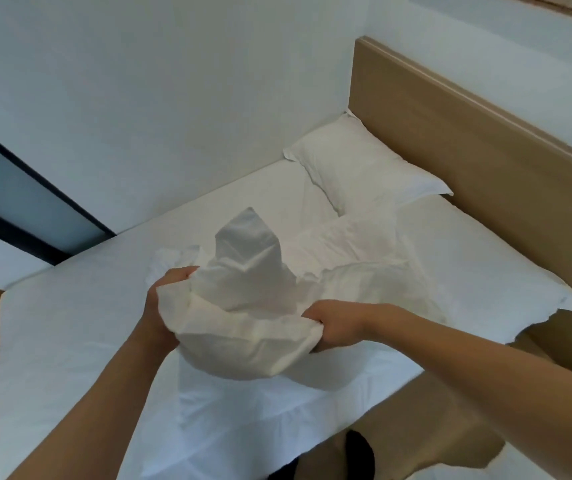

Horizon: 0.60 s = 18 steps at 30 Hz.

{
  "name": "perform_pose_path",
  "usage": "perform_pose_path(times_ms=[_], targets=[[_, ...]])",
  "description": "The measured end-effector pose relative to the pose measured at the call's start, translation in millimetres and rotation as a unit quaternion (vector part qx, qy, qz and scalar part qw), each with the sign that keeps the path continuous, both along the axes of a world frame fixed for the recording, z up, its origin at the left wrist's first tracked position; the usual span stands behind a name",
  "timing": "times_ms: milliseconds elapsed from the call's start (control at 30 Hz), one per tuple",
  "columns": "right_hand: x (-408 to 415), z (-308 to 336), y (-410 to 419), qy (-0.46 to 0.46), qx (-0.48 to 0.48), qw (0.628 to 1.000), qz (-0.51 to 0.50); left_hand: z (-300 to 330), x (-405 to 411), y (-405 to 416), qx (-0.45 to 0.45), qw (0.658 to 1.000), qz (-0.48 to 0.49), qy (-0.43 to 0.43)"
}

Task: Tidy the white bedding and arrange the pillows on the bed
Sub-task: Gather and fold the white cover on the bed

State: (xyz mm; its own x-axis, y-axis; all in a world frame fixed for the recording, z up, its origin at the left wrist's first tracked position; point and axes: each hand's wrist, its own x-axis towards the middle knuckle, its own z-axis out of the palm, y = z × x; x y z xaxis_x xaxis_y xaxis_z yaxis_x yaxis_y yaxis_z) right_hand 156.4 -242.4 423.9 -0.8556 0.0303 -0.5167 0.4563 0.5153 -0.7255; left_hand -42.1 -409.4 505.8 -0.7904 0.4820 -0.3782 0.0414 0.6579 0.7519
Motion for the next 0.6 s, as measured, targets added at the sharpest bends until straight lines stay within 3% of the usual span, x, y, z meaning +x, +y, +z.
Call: perform_pose_path(times_ms=[67,133,200,333,400,500,600], targets=[[5.3,10.4,10.7,0.012,-0.048,0.998,-0.031,-0.7,5.9,3.1,-0.017,0.997,-0.055,0.056],[8.4,22.5,17.1,0.005,-0.102,0.994,-0.036,3.9,16.6,11.2,-0.012,0.993,-0.046,0.104],[6.5,30.5,12.3,0.005,-0.041,0.999,0.018,6.9,32.8,21.2,0.051,0.995,-0.002,0.091],[-5.6,16.7,-11.4,0.100,0.156,0.981,0.062,10.5,55.4,30.0,0.213,0.968,0.107,-0.085],[-1.5,15.8,2.1,0.193,0.231,0.951,0.072,10.0,55.2,26.1,0.190,0.974,0.099,-0.075],[8.0,14.2,44.8,0.318,0.270,0.909,-0.005,12.5,55.6,21.5,0.142,0.986,0.045,-0.075],[0.6,11.4,61.4,0.258,0.213,0.941,-0.053,17.3,65.2,18.4,0.129,0.985,-0.053,-0.102]])
